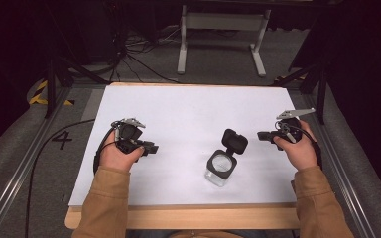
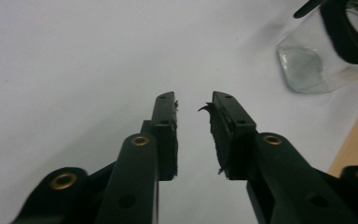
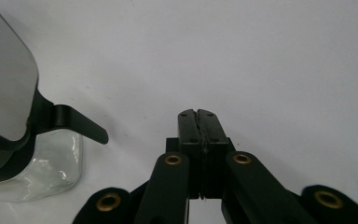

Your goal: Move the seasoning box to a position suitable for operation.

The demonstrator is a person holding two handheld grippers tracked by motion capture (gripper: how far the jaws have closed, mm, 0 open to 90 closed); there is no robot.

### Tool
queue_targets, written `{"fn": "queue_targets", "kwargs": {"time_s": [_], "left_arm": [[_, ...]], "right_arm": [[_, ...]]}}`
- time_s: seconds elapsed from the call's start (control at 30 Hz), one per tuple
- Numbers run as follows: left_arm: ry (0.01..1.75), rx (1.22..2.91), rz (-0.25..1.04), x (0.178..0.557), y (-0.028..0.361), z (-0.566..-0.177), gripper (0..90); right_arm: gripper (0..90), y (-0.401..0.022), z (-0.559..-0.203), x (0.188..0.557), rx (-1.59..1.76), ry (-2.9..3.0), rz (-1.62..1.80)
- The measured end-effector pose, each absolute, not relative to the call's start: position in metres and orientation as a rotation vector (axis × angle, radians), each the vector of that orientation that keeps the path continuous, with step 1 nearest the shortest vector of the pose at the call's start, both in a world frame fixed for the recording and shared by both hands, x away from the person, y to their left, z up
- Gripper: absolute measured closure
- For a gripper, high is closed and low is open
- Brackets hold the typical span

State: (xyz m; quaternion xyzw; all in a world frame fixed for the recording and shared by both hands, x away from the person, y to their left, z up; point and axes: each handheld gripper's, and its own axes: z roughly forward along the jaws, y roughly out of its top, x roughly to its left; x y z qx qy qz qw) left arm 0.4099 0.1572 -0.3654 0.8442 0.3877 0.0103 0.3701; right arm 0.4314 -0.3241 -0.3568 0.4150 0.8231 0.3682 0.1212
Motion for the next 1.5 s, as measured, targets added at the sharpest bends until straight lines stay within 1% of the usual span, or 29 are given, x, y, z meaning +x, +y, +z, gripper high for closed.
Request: {"fn": "queue_targets", "kwargs": {"time_s": [0.03, 0.07, 0.1, 0.27, 0.3, 0.33, 0.4, 0.5, 0.67, 0.9, 1.27, 1.5], "left_arm": [[0.987, 2.166, 0.027, 0.410, 0.157, -0.364, 74.9], [0.985, 2.160, 0.013, 0.409, 0.154, -0.363, 77.6], [0.985, 2.160, 0.013, 0.409, 0.154, -0.363, 78.2], [0.902, 2.194, -0.016, 0.406, 0.144, -0.358, 84.3], [0.877, 2.202, -0.025, 0.404, 0.141, -0.356, 84.3], [0.838, 2.209, -0.043, 0.401, 0.134, -0.354, 87.5], [0.814, 2.217, -0.054, 0.400, 0.130, -0.353, 89.5], [0.749, 2.250, -0.079, 0.394, 0.115, -0.350, 89.8], [0.675, 2.273, -0.096, 0.388, 0.102, -0.347, 90.0], [0.604, 2.329, -0.121, 0.383, 0.081, -0.349, 90.0], [0.511, 2.370, -0.229, 0.379, 0.042, -0.370, 90.0], [0.474, 2.411, -0.262, 0.378, 0.022, -0.384, 90.0]], "right_arm": [[90.0, -0.325, -0.355, 0.430, 1.201, 2.408, 1.087], [90.0, -0.328, -0.353, 0.428, 1.190, 2.398, 1.114], [90.0, -0.329, -0.352, 0.427, 1.190, 2.393, 1.119], [90.0, -0.333, -0.345, 0.422, 1.173, 2.358, 1.189], [90.0, -0.333, -0.345, 0.422, 1.173, 2.358, 1.189], [90.0, -0.333, -0.344, 0.421, 1.168, 2.354, 1.216], [90.0, -0.332, -0.343, 0.420, 1.164, 2.353, 1.226], [90.0, -0.329, -0.341, 0.418, 1.135, 2.355, 1.247], [90.0, -0.325, -0.335, 0.414, 1.103, 2.361, 1.271], [90.0, -0.319, -0.331, 0.409, 1.063, 2.385, 1.370], [90.0, -0.311, -0.325, 0.403, 1.000, 2.381, 1.380], [90.0, -0.308, -0.326, 0.401, 0.986, 2.385, 1.421]]}}
